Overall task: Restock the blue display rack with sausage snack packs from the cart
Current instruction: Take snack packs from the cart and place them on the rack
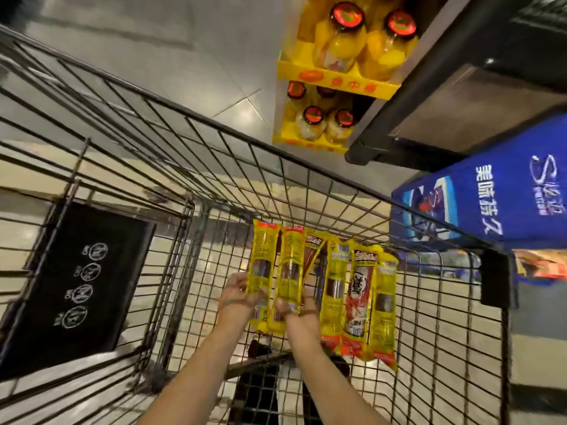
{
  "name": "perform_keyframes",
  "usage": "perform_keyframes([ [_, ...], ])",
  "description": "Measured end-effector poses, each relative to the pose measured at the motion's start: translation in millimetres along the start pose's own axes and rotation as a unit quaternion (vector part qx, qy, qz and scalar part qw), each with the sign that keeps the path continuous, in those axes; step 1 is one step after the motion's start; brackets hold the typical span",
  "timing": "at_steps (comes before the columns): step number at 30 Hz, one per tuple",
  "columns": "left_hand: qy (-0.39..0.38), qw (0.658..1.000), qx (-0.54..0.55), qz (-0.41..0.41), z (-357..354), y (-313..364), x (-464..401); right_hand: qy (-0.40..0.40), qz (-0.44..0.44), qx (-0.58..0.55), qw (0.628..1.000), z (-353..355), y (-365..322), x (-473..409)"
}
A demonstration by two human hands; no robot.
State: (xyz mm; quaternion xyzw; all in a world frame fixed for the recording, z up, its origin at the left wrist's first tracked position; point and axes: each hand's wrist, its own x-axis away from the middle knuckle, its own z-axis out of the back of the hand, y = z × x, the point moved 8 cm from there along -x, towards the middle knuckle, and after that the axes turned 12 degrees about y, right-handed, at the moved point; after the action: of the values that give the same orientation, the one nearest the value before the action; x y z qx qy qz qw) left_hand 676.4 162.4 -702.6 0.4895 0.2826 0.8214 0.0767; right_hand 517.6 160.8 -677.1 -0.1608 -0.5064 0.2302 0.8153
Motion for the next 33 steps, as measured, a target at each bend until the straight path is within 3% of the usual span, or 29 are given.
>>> perform_keyframes([
  [6, 0.043, 0.997, 0.057, 0.014, 3, -4, -16, 0.045, -0.008, 0.018, 0.999, -5, 4, -6],
  [10, 0.022, 0.999, 0.015, 0.021, 1, -19, -19, 0.110, 0.039, 0.160, 0.980, 12, 1, 3],
  [17, 0.018, 0.999, 0.032, 0.014, 0, -22, -22, 0.051, 0.034, 0.141, 0.988, -8, 1, 7],
  [26, 0.010, 0.999, 0.041, -0.003, 5, -29, -35, 0.088, 0.048, 0.234, 0.967, -11, -3, -11],
  [33, -0.019, 0.999, 0.045, -0.002, -13, -30, -25, 0.138, 0.046, 0.213, 0.966, 5, 8, -14],
])
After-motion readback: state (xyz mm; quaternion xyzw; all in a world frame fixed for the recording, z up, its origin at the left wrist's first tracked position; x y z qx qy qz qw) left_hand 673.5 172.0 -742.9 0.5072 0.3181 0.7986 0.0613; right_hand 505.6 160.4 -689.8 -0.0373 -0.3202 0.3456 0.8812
